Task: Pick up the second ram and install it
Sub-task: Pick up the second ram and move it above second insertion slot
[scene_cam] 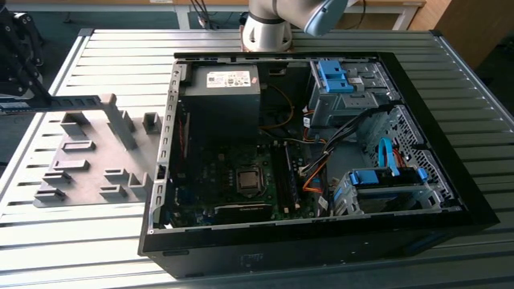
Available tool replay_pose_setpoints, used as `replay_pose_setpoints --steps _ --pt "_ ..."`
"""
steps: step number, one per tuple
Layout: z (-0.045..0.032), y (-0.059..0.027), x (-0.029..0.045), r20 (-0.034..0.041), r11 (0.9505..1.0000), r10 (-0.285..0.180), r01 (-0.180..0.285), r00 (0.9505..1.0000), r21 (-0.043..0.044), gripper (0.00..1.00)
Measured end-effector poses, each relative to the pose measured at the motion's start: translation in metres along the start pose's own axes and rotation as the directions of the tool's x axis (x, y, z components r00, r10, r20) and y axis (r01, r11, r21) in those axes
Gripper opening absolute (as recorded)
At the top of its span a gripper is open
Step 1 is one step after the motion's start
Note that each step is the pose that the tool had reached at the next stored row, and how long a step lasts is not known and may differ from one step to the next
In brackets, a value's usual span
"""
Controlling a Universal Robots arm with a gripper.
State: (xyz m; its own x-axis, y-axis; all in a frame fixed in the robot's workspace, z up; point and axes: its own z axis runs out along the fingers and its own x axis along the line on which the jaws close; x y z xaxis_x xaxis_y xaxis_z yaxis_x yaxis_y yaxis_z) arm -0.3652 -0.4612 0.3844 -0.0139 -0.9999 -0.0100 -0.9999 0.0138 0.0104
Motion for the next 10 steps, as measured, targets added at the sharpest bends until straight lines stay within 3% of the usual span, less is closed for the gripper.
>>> replay_pose_setpoints --steps 10 --pt "-0.0001 -0.0066 -0.0001 0.0 1.0 0.0 0.0 1.0 0.0 0.14"
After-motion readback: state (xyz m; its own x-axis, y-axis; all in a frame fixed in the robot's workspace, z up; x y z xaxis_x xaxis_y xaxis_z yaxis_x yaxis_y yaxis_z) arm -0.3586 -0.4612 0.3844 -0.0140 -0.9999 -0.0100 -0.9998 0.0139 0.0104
